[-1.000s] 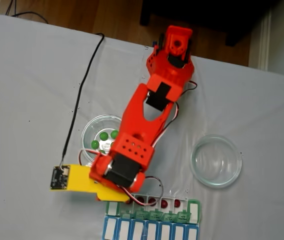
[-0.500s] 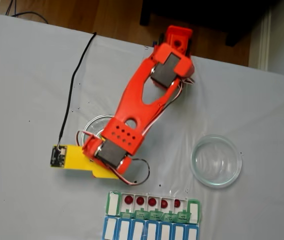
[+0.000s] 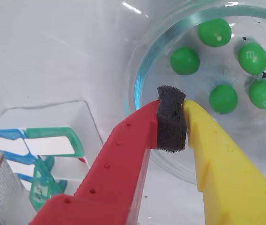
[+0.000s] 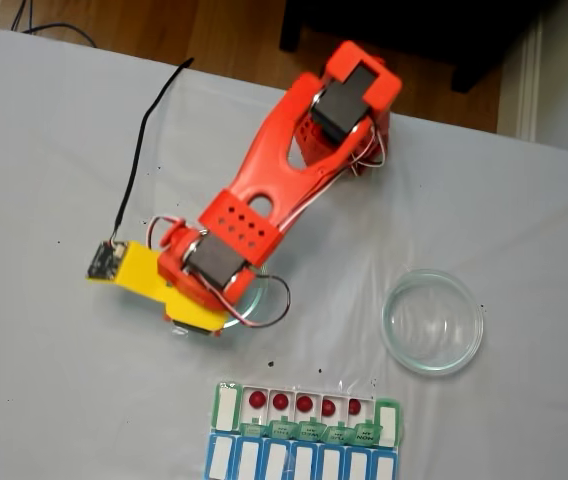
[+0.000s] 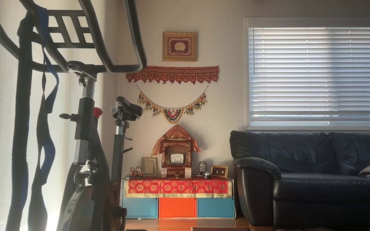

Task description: Sort medicines into box.

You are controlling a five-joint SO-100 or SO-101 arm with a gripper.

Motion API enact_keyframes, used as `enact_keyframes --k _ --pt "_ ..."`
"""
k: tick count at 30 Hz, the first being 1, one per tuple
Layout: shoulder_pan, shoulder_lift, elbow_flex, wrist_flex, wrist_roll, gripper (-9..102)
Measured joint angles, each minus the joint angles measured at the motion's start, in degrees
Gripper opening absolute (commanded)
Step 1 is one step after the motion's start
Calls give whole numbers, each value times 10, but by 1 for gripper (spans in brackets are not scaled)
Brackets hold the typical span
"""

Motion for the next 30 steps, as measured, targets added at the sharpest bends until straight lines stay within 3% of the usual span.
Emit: enact_keyframes --k 30 --pt "-9 184 219 -86 32 1"
